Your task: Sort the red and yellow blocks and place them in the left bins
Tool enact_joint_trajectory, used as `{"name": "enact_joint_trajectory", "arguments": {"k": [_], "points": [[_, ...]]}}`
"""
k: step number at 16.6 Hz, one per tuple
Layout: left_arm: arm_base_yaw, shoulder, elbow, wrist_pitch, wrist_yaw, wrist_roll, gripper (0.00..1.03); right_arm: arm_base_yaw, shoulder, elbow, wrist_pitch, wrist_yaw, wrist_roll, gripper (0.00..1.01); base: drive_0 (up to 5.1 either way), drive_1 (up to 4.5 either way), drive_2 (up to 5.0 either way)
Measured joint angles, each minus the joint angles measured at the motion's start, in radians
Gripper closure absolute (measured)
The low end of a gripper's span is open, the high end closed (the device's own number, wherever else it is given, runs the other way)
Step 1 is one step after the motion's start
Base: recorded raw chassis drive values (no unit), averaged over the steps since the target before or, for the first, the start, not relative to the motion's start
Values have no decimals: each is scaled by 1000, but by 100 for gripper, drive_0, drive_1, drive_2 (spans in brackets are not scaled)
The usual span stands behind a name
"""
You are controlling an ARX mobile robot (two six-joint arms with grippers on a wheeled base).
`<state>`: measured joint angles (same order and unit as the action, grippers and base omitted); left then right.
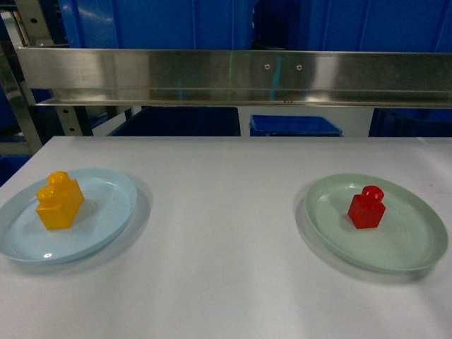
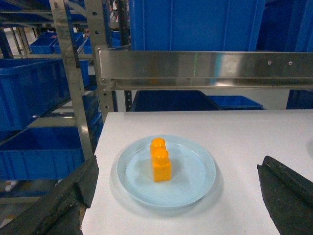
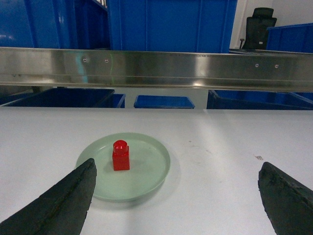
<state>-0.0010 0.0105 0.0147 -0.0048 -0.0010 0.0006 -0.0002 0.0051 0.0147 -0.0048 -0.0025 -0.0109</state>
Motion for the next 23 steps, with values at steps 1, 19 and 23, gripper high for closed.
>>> {"name": "enact_joint_trajectory", "arguments": {"k": [1, 19, 23], "points": [[0, 0, 0, 0, 0, 0, 5, 0, 0, 0, 0, 0, 0, 3, 0, 0, 0], [519, 609, 307, 399, 642, -140, 5, 303, 579, 269, 393, 180, -34, 3, 0, 0, 0], [521, 850, 441, 410, 723, -123, 5, 407, 808, 349, 497, 269, -63, 3, 0, 0, 0]]}}
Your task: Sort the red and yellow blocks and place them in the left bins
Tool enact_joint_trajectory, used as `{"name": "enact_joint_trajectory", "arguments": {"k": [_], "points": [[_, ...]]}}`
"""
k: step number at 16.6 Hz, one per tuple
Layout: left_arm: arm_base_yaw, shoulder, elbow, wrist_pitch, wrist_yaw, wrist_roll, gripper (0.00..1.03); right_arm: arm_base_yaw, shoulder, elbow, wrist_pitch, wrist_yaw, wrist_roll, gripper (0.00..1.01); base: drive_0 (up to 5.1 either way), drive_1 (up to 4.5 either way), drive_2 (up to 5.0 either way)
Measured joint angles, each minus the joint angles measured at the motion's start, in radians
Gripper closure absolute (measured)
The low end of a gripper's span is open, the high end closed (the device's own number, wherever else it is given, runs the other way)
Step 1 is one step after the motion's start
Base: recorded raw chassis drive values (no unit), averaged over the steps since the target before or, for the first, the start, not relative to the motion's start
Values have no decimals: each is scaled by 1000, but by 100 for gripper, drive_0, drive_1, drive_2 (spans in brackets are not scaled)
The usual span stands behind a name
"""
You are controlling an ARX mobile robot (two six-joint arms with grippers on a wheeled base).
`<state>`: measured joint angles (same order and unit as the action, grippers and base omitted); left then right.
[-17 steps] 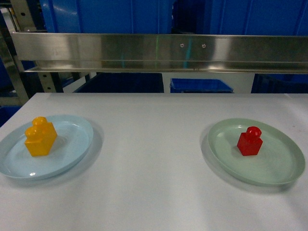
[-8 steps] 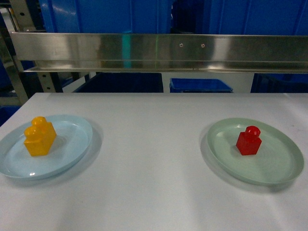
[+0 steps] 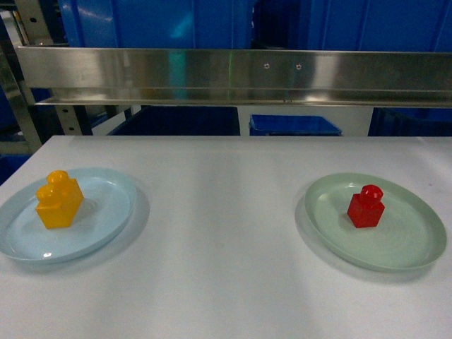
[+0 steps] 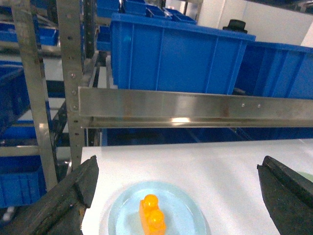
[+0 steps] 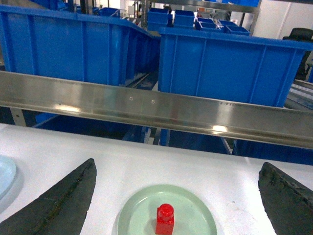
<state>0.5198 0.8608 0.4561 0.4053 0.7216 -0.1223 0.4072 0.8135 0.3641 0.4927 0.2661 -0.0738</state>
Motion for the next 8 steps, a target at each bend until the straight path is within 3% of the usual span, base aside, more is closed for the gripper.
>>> {"name": "enact_joint_trajectory", "arguments": {"k": [3, 5, 8], "points": [[-53, 104, 8, 7, -38, 58, 5, -30, 134, 4, 96, 0, -6, 3, 0, 0, 0], [-123, 210, 34, 21, -83, 118, 5, -95, 250, 13, 190, -21, -10, 3, 0, 0, 0], [-232, 363, 71, 66, -177, 169, 5, -221, 387, 49, 257, -114, -17, 3, 0, 0, 0]]}}
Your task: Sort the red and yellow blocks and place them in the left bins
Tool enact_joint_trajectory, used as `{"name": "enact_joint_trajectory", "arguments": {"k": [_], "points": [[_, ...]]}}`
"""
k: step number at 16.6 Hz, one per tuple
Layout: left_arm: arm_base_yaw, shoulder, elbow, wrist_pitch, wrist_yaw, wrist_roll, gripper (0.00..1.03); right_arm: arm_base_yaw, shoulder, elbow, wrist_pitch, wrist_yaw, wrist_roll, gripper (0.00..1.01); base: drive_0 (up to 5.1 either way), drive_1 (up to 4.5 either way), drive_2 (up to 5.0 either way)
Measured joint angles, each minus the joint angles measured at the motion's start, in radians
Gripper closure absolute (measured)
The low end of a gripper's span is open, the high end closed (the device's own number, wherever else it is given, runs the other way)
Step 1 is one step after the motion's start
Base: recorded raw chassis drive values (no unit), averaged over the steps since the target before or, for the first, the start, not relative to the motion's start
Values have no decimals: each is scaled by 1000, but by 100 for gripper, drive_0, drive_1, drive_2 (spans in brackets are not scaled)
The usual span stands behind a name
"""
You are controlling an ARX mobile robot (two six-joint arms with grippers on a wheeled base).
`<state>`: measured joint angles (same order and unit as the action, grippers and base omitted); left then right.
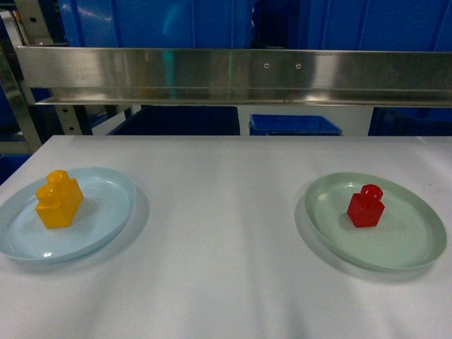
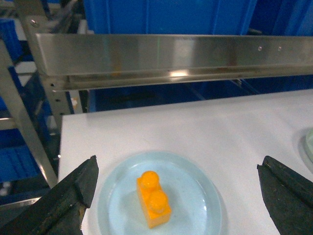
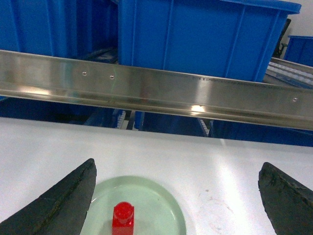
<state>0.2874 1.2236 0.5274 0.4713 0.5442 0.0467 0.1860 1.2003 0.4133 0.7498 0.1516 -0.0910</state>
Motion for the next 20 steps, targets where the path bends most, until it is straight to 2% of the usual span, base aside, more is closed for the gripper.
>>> {"name": "enact_joint_trajectory", "arguments": {"k": [1, 3, 5, 8, 10, 15, 18, 20], "points": [[-29, 34, 20, 7, -18, 6, 5, -18, 40, 16, 7, -19, -8, 3, 0, 0, 0], [-70, 108, 60, 47, -69, 10, 5, -16, 128, 39, 42, -49, -27, 3, 0, 0, 0], [-88, 188, 92, 92, -108, 17, 5, -16, 227, 79, 78, -53, -36, 3, 0, 0, 0], [-93, 294, 133, 203, -127, 25, 5, -19, 354, 142, 91, -44, -37, 3, 0, 0, 0], [-96, 296, 135, 203, -130, 32, 5, -24, 366, 146, 68, -24, -37, 3, 0, 0, 0], [-96, 296, 135, 203, -130, 33, 5, -24, 391, 159, 77, -33, -38, 3, 0, 0, 0], [-96, 296, 135, 203, -130, 33, 5, 41, 576, 291, 65, -2, -60, 3, 0, 0, 0], [-96, 296, 135, 203, -130, 33, 5, 71, 643, 350, 41, 22, -60, 3, 0, 0, 0]]}}
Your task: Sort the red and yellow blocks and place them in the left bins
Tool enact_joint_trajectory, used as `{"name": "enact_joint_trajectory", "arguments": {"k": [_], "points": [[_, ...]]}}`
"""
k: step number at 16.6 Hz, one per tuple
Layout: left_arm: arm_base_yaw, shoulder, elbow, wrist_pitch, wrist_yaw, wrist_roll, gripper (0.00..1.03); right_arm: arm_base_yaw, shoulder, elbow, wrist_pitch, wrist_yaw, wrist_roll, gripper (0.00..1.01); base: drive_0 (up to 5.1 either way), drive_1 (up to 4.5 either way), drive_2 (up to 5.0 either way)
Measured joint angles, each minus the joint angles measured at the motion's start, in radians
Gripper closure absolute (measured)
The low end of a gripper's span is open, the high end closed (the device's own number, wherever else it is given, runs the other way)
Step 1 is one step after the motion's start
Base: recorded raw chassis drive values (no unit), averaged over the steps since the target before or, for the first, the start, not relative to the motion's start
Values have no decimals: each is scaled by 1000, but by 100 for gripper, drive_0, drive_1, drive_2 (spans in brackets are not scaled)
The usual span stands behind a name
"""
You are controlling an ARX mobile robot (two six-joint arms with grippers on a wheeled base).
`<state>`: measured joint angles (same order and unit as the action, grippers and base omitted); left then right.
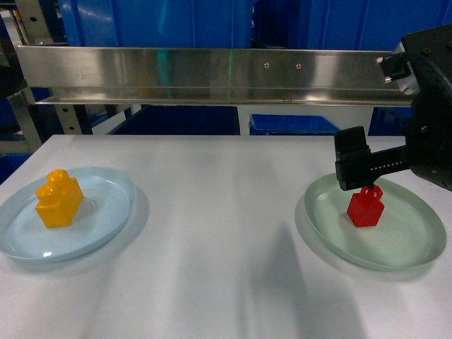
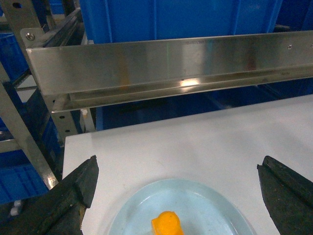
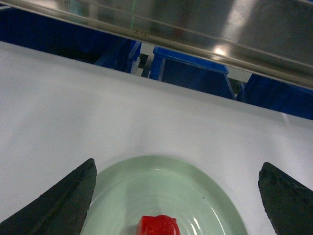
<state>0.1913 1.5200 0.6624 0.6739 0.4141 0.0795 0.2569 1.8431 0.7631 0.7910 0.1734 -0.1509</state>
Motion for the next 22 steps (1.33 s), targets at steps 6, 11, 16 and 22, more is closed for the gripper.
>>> {"name": "enact_joint_trajectory", "arguments": {"k": [6, 11, 16, 22], "points": [[0, 0, 0, 0, 0, 0, 5, 12, 175, 63, -21, 76, 18, 3, 0, 0, 0], [0, 0, 0, 0, 0, 0, 5, 32, 277, 90, -24, 137, 90, 3, 0, 0, 0], [0, 0, 0, 0, 0, 0, 5, 23, 298, 101, -24, 205, 156, 18, 0, 0, 0], [0, 0, 0, 0, 0, 0, 5, 9, 296, 42, 15, 214, 237, 72, 0, 0, 0]]}}
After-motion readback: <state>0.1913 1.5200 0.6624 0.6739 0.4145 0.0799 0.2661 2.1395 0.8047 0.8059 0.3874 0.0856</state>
